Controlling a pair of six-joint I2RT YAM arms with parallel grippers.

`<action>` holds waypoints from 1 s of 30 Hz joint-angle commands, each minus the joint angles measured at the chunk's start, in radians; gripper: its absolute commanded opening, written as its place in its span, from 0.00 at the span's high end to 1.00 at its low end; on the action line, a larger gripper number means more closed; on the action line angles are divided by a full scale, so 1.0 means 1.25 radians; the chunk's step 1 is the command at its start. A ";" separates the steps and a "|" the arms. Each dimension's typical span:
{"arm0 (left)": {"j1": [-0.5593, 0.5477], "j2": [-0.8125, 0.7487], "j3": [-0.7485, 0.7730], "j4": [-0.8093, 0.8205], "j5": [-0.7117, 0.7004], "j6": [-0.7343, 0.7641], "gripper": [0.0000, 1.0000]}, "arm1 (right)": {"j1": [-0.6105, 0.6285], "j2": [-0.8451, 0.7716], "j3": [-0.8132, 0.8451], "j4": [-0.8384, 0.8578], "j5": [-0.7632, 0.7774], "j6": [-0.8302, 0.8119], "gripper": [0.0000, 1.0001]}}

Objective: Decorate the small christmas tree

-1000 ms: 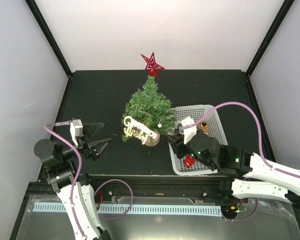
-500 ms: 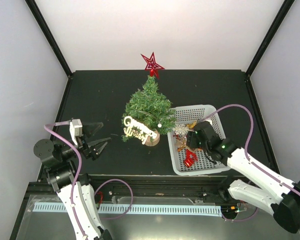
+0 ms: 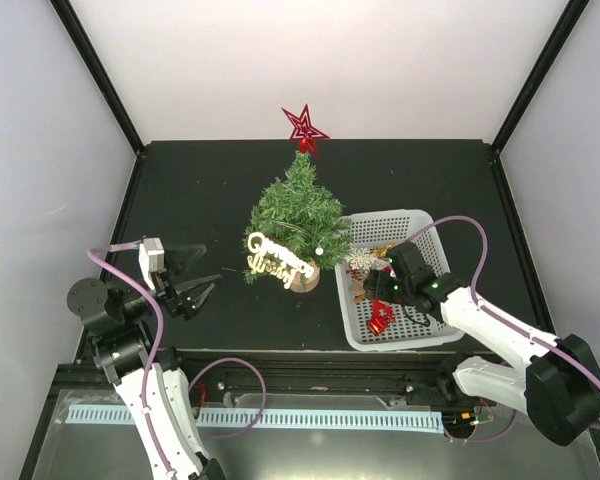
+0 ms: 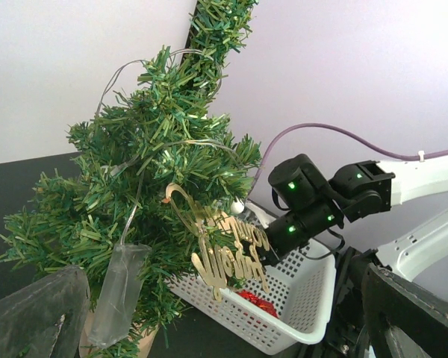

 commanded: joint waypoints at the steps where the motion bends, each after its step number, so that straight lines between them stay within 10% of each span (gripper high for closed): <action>1: 0.008 -0.002 0.000 0.029 0.003 -0.010 0.01 | -0.006 -0.002 -0.028 0.044 -0.039 0.019 0.25; 30: 0.008 -0.022 -0.014 0.056 0.008 -0.033 0.01 | -0.007 0.014 -0.055 0.067 0.017 0.005 0.49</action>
